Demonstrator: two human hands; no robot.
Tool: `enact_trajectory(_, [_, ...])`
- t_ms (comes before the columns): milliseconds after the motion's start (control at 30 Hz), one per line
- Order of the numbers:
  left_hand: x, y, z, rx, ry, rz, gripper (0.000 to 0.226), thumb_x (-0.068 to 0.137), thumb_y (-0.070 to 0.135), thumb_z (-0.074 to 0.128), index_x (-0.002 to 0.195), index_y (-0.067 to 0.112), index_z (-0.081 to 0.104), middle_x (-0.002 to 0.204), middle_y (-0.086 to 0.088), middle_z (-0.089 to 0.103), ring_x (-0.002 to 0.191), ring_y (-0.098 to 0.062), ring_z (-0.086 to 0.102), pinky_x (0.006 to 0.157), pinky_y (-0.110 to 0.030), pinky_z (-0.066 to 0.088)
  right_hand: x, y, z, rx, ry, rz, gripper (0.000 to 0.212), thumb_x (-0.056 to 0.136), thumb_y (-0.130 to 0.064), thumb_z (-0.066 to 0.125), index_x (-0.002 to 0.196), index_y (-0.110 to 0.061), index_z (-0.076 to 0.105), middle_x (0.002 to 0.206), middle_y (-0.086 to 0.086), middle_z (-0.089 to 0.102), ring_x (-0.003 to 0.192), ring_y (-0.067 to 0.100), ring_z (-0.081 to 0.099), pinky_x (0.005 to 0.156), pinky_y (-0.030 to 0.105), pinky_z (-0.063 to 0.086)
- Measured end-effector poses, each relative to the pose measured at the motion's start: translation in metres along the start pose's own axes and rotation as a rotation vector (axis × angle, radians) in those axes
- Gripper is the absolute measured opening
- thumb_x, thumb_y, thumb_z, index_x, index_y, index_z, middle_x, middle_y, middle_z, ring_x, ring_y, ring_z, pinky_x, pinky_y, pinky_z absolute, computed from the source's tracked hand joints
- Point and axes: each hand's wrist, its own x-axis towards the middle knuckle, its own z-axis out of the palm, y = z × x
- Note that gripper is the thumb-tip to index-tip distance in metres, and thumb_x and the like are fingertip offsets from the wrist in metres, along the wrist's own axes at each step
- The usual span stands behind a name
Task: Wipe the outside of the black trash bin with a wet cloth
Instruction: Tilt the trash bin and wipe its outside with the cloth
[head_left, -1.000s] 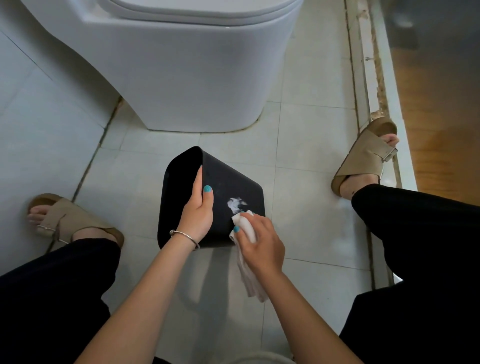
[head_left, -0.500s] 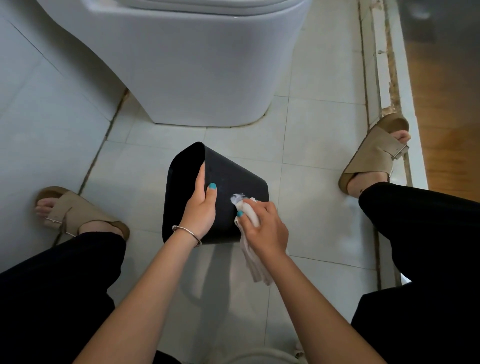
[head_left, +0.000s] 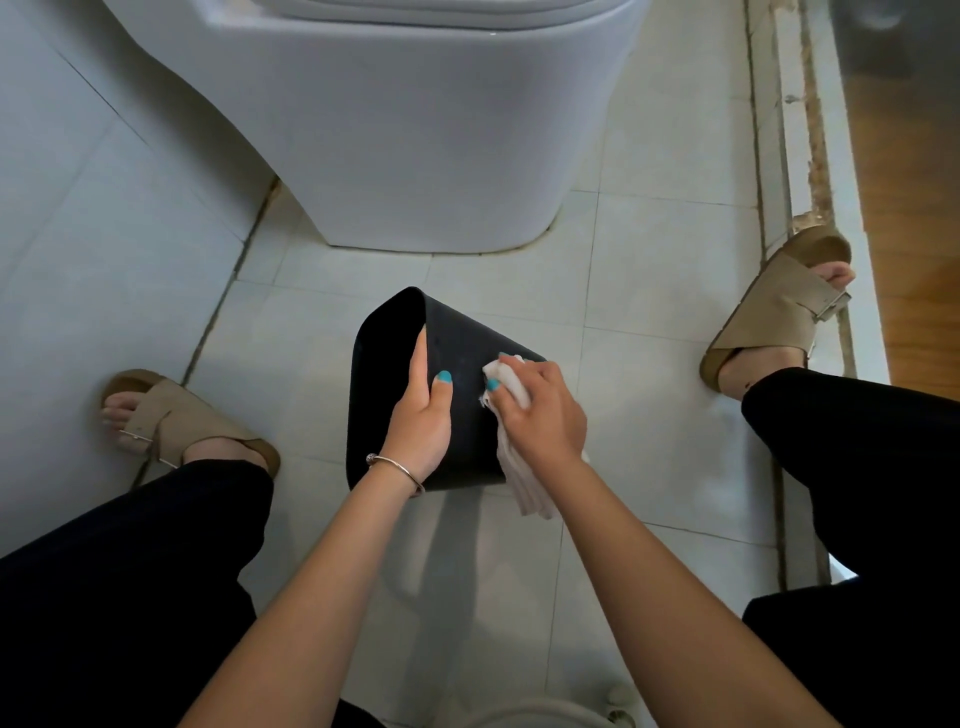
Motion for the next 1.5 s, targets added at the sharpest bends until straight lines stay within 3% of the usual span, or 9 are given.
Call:
enact_trajectory(133, [-0.004,0.000,0.000,-0.038,0.017,-0.003,0.055,0.104,0.023,0.033,0.151,0.037,0.010,0.129,0.025,0.035,0.112,0.003,0.038,0.091,-0.013,0.026,0.012,-0.002,-0.002,0.049,-0.047,0.000,0.039,0.093,-0.045,0.056,0.132,-0.047,0.053,0.126,-0.014,0.052,0.107,0.007,0.055,0.082,0.023,0.038])
enact_trajectory(267, [-0.003,-0.002,-0.003,-0.022,0.019,0.001,0.055,0.104,0.023,0.032,0.152,0.036,0.010,0.139,0.021,0.034,0.114,0.003,0.036,0.090,-0.010,0.024,0.018,0.004,-0.015,0.541,-0.045,0.112,0.042,0.092,-0.033,0.062,0.134,-0.038,0.057,0.131,-0.015,0.059,0.117,0.004,0.056,0.102,0.026,0.045])
enact_trajectory(400, [0.000,-0.003,-0.005,-0.016,0.012,0.025,0.055,0.104,0.022,0.032,0.153,0.035,0.010,0.155,0.013,0.026,0.131,-0.003,0.033,0.098,-0.014,0.021,0.018,0.012,-0.036,0.768,0.077,0.261,0.035,0.095,-0.028,0.060,0.129,-0.029,0.055,0.118,-0.009,0.060,0.105,0.012,0.060,0.086,0.025,0.051])
enact_trajectory(700, [0.000,-0.003,-0.002,-0.031,0.001,0.036,0.054,0.104,0.024,0.033,0.152,0.036,0.012,0.154,0.014,0.028,0.136,-0.008,0.034,0.102,-0.017,0.023,0.020,0.012,-0.022,0.696,0.014,0.269,0.022,0.093,-0.032,0.060,0.113,-0.027,0.068,0.106,-0.006,0.068,0.100,0.015,0.063,0.081,0.025,0.049])
enact_trajectory(833, [0.003,-0.004,-0.004,-0.025,-0.011,0.038,0.055,0.103,0.024,0.033,0.152,0.037,0.012,0.153,0.015,0.030,0.135,-0.008,0.035,0.105,-0.020,0.024,0.013,0.006,-0.011,0.284,0.013,0.348,0.040,0.086,-0.060,0.054,0.126,-0.053,0.054,0.136,-0.004,0.043,0.123,0.024,0.042,0.108,0.038,0.035])
enact_trajectory(933, [0.004,-0.003,-0.003,-0.022,-0.015,0.038,0.055,0.103,0.024,0.033,0.152,0.036,0.012,0.153,0.014,0.030,0.134,-0.008,0.036,0.105,-0.021,0.026,-0.001,0.002,-0.006,0.151,-0.033,0.182,0.068,0.074,-0.064,0.068,0.135,-0.055,0.039,0.139,-0.012,0.026,0.126,0.015,0.025,0.107,0.036,0.026])
enact_trajectory(1167, [-0.001,0.005,0.001,-0.029,-0.039,0.036,0.055,0.104,0.025,0.033,0.152,0.037,0.011,0.147,0.022,0.030,0.120,0.006,0.033,0.098,-0.015,0.023,-0.005,0.022,-0.001,0.101,0.061,-0.031,0.072,0.092,-0.039,0.058,0.150,-0.048,0.017,0.141,-0.005,0.038,0.121,0.023,0.045,0.100,0.044,0.041])
enact_trajectory(1300, [-0.004,0.008,0.003,0.002,-0.037,0.027,0.055,0.104,0.026,0.032,0.152,0.037,0.010,0.128,0.023,0.036,0.109,0.003,0.038,0.092,-0.015,0.026,-0.002,0.029,-0.002,-0.129,0.024,-0.173,0.060,0.096,-0.037,0.052,0.148,-0.049,0.025,0.144,-0.001,0.034,0.113,0.024,0.049,0.088,0.039,0.050])
enact_trajectory(1500, [-0.004,0.011,0.003,0.079,-0.054,0.031,0.058,0.103,0.026,0.035,0.152,0.037,0.006,0.112,-0.001,0.050,0.076,0.006,0.043,0.069,-0.017,0.035,0.014,0.029,-0.006,0.027,-0.011,-0.096,0.050,0.097,-0.037,0.049,0.143,-0.048,0.034,0.139,-0.004,0.040,0.111,0.020,0.055,0.085,0.027,0.044])
